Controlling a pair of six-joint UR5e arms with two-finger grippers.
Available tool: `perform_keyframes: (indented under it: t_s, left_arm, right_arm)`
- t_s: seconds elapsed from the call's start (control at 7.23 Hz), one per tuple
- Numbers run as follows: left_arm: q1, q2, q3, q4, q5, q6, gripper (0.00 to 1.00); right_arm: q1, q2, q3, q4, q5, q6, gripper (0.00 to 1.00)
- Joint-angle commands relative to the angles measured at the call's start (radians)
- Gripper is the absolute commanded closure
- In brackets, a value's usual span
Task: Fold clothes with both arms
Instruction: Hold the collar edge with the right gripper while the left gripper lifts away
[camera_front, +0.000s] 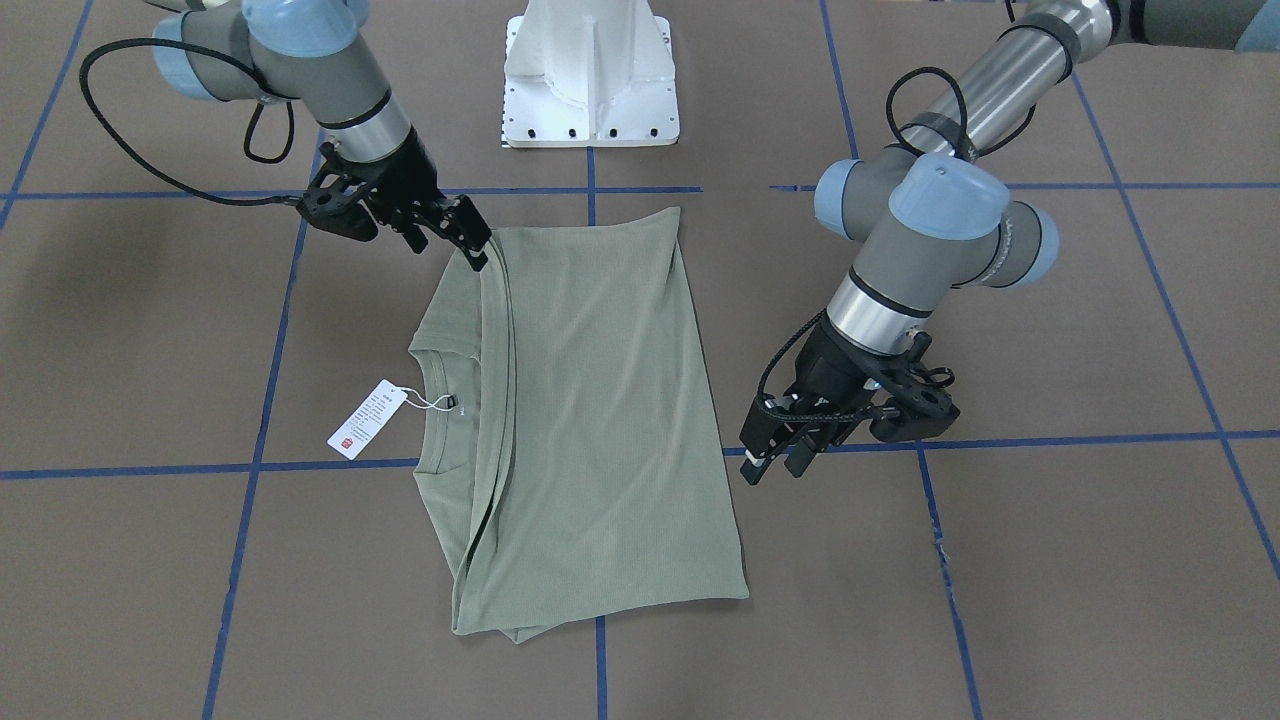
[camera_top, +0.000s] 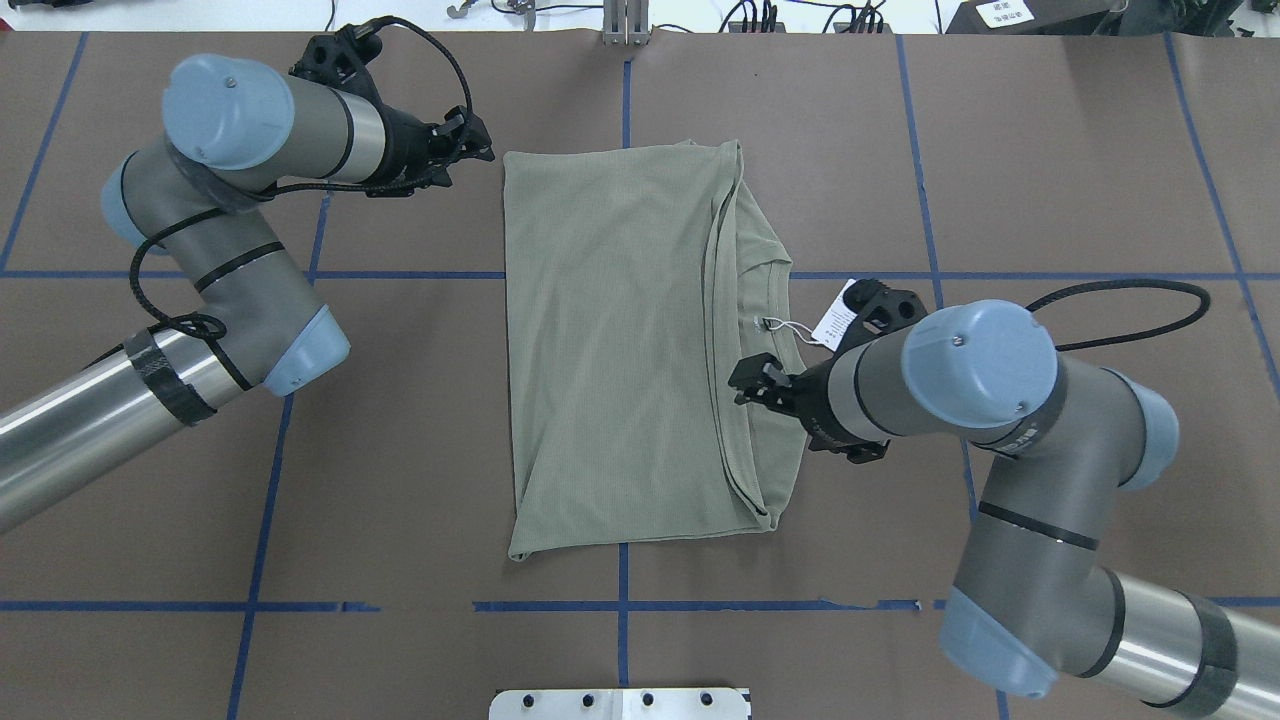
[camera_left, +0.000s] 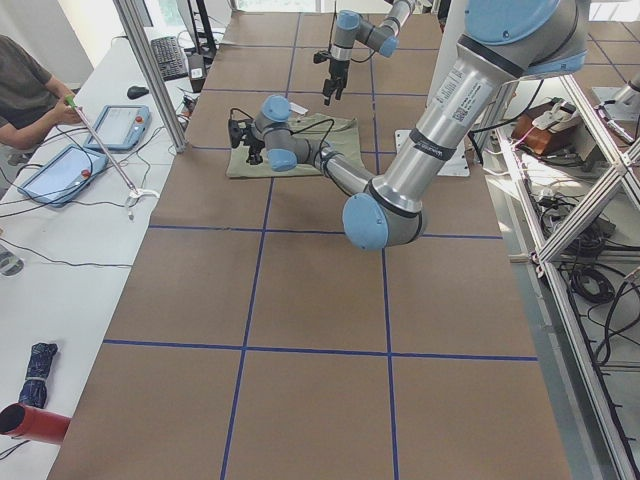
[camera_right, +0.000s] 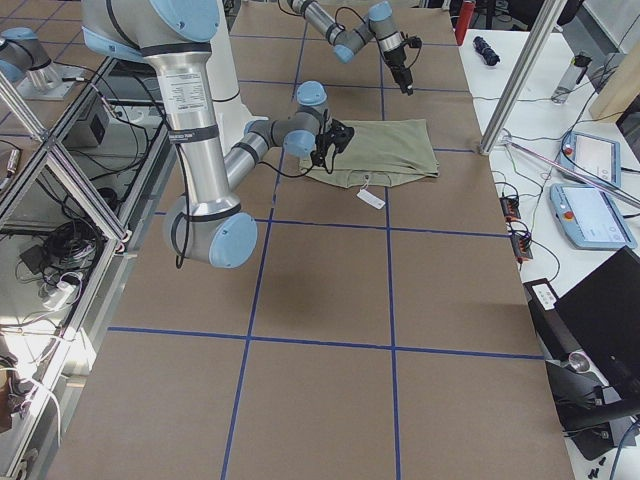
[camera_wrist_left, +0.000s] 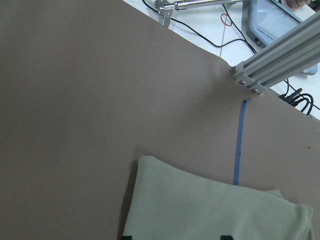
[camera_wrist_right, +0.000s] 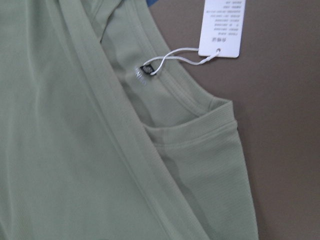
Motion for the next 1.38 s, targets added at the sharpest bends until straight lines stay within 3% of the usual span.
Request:
perform_keyframes:
  t_s: [0.0, 0.14, 0.41, 0.55, 0.69, 0.97, 1.11, 1.24]
  left_arm:
    - [0.004, 0.016, -0.019, 0.000, -0.002, 0.000, 0.34]
    - [0.006, 0.016, -0.019, 0.000, -0.002, 0.000, 0.34]
    - [0.008, 0.016, -0.012, 0.000, -0.001, 0.000, 0.34]
    - [0.008, 0.016, -0.012, 0.000, -0.001, 0.000, 0.34]
    - [0.008, 0.016, -0.012, 0.000, -0.001, 0.000, 0.33]
    - [0.008, 0.019, -0.011, 0.000, -0.001, 0.000, 0.33]
    - [0.008, 0.016, -0.011, 0.000, -0.001, 0.000, 0.33]
    - [0.008, 0.019, -0.011, 0.000, -0.001, 0.001, 0.34]
  right_arm:
    - [-0.058, 0.053, -0.003, -0.124, 0.013, -0.412, 0.08]
    - [-0.078, 0.053, -0.009, -0.148, 0.003, -0.730, 0.13]
    - [-0.089, 0.109, -0.018, -0.333, -0.001, -0.993, 0.22]
    - [-0.093, 0.158, -0.023, -0.416, -0.001, -1.075, 0.30]
    - [-0.110, 0.157, -0.041, -0.422, -0.005, -1.085, 0.38]
    - [-0.129, 0.158, -0.071, -0.422, -0.036, -1.088, 0.40]
    - [-0.129, 0.160, -0.071, -0.422, -0.037, -1.088, 0.61]
    - [-0.129, 0.158, -0.071, -0.422, -0.037, -1.089, 1.00]
